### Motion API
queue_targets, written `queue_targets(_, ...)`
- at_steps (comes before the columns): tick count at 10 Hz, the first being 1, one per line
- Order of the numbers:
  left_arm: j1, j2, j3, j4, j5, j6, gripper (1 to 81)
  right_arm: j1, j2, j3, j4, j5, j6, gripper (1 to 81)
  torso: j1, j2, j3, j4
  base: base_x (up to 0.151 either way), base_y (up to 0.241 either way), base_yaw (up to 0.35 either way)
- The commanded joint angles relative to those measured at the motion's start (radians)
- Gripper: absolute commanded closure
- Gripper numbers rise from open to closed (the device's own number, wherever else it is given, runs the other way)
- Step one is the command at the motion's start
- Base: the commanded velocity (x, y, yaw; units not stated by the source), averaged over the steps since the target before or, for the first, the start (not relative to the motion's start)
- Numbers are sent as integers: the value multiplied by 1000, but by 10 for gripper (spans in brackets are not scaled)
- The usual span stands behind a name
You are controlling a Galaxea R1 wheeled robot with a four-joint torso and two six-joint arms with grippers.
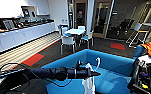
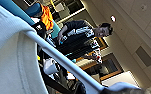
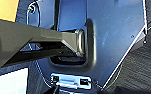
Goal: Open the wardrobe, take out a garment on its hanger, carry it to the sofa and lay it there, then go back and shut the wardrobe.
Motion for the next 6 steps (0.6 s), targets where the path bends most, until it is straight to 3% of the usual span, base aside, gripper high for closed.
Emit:
queue_targets(1, -160, 1, 41, 15, -39, 0, 811, 16, -6, 4, -14, -57, -2, 10, 0, 0, 0, 0, 0, 0, -289)
queue_targets(4, -160, -4, 41, 13, -37, 0, 811, 16, -6, 4, -14, -57, -2, 10, 0, 0, 0, 0, 0, 0, -270)
queue_targets(6, -160, -1, 43, 15, -37, 0, 811, 16, -4, 4, -14, -56, -2, 10, 0, 0, 0, 0, 0, 0, -148)
